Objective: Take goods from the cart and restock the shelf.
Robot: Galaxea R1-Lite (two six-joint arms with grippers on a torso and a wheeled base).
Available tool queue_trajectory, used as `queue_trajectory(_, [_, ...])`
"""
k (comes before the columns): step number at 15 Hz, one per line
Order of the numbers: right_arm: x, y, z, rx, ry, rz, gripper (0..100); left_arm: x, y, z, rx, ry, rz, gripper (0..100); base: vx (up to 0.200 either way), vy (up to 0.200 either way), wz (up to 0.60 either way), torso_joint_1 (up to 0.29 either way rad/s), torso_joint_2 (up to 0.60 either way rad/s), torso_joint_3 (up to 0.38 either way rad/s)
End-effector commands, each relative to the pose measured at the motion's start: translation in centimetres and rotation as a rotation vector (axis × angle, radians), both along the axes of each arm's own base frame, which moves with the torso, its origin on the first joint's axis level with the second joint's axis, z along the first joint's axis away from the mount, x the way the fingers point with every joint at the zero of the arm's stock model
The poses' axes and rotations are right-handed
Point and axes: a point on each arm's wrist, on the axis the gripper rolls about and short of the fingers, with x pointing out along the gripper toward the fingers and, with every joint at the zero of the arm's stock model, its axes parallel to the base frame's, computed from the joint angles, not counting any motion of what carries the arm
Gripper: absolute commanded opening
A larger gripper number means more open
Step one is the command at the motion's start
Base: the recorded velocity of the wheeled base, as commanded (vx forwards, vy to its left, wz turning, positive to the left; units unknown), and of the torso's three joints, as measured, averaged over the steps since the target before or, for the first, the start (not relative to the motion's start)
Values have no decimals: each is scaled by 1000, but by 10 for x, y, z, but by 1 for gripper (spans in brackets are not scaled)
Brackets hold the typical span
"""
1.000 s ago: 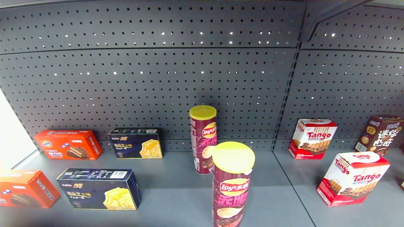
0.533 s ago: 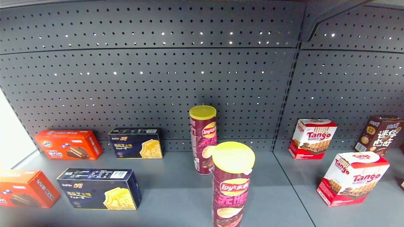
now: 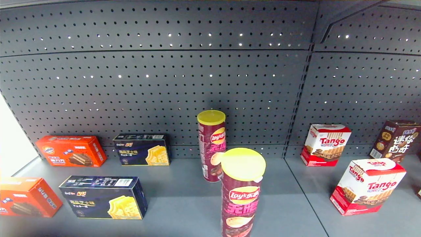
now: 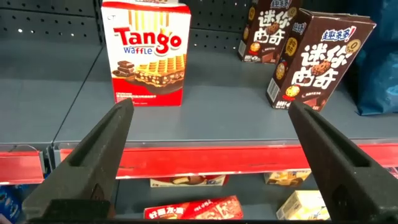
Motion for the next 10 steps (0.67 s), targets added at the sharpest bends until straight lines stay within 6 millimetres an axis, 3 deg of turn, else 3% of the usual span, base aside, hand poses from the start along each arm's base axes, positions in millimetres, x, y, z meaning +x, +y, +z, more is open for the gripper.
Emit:
queue_trajectory(1, [0,0,0,2,1,2,100,1,0,-1,-4,-6,8,100,0,0,0,0,0,0])
queue_trajectory(10, [2,1,-6,30,13,20,100,0,0,0,-20,-9,14,100,0,0,0,0,0,0])
